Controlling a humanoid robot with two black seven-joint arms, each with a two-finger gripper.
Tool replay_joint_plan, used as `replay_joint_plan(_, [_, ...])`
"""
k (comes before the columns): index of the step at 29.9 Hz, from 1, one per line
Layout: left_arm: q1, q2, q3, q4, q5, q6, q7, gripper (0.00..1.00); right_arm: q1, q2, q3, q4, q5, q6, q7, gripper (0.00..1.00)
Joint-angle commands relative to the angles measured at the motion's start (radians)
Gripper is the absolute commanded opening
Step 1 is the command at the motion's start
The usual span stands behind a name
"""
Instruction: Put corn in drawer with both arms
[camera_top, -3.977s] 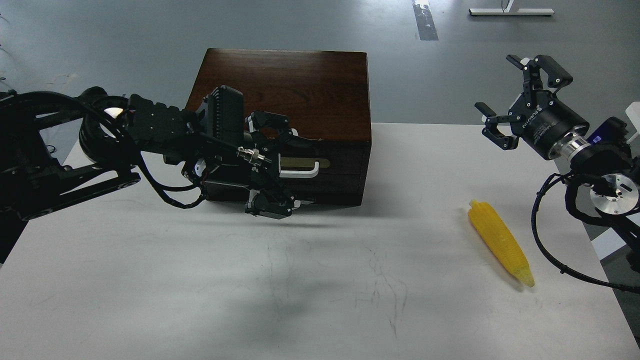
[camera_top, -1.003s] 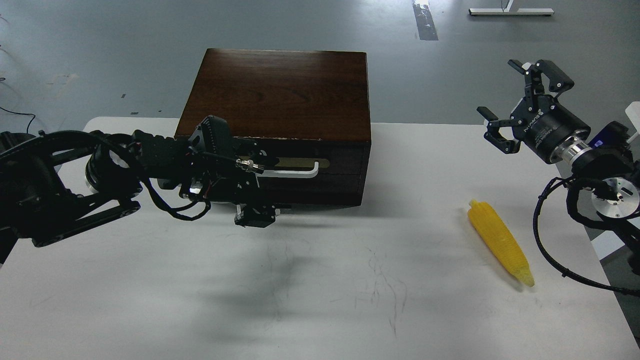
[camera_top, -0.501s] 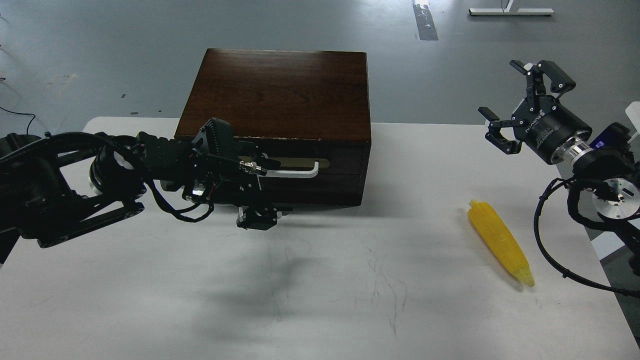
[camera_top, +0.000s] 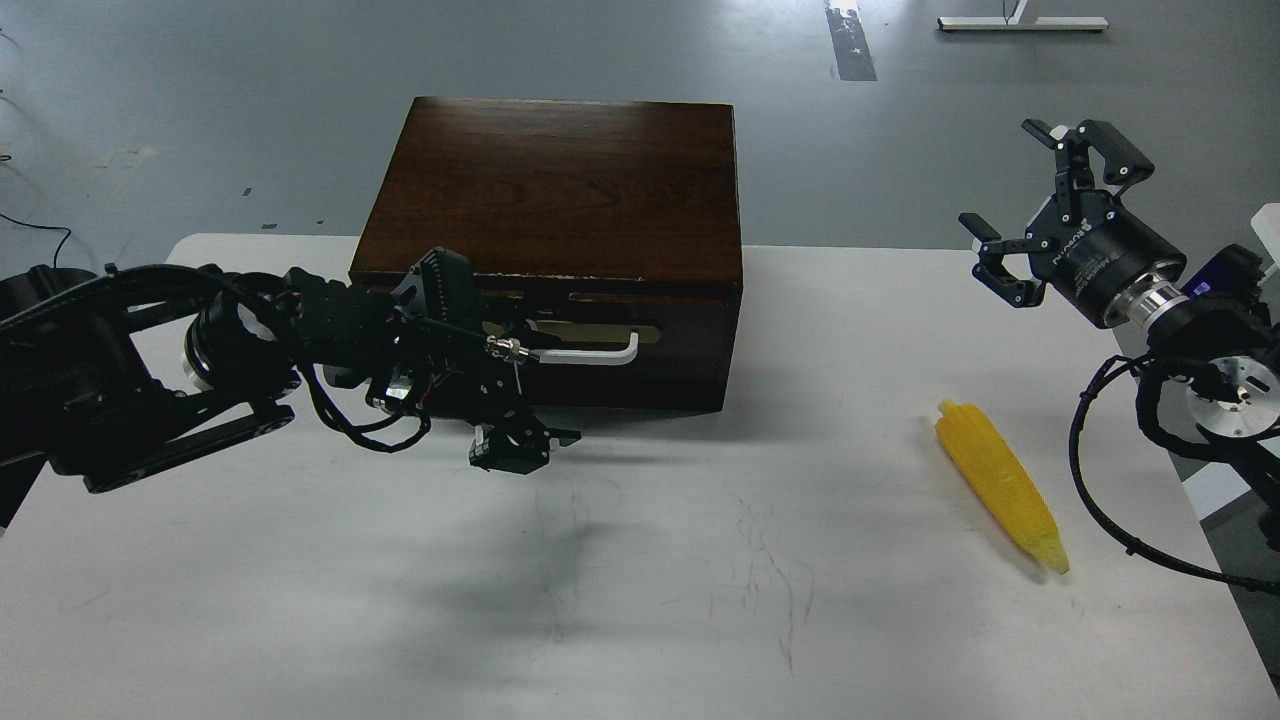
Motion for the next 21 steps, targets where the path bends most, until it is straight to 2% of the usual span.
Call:
replay_joint_plan(1, [-0.009,0.0,0.0,-0.012,0.0,0.0,-0.013,0.98,-0.001,0.002,0.0,0.0,0.0,0.0,0.0,1.0])
replay_joint_plan(21, [-0.04,0.001,0.017,-0.034,0.0,0.0,-0.013,0.98,0.002,0.002,0.001,0.0,0.0,-0.001,0.0,1.0])
